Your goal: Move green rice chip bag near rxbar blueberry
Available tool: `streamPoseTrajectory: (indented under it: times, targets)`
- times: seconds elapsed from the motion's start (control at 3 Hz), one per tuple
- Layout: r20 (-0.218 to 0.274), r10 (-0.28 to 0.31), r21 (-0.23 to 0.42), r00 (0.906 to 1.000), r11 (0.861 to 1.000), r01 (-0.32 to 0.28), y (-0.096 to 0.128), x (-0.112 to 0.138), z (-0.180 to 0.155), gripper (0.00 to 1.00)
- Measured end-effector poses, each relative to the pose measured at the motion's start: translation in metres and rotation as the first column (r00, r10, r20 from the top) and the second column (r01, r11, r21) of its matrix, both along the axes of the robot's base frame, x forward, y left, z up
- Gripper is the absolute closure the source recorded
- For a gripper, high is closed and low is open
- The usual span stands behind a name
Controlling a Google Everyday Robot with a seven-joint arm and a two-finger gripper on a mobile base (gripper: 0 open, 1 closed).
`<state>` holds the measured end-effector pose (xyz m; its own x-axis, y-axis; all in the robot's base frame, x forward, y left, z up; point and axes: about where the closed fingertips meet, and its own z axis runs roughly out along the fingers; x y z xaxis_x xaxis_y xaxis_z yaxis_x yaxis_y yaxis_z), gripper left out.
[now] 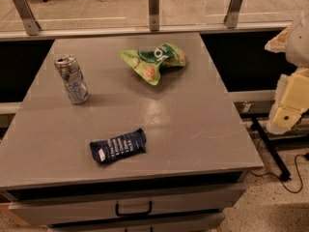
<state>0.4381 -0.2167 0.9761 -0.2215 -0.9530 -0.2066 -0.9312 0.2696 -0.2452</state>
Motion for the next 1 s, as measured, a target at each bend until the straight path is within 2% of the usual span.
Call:
streamPoseTrajectory:
  times: [0.33, 0.67, 1.0]
  targets:
    - [0.000, 0.000, 0.000, 1.0000, 1.000, 0.000, 0.000, 0.000, 0.000, 0.00]
    - [0.041, -0.015, 0.069, 0.9990, 0.998, 0.012, 0.008, 0.020, -0.004, 0.00]
    - [0.099, 0.040, 0.180, 0.9943, 0.982, -0.058, 0.033, 0.062, -0.016, 0.00]
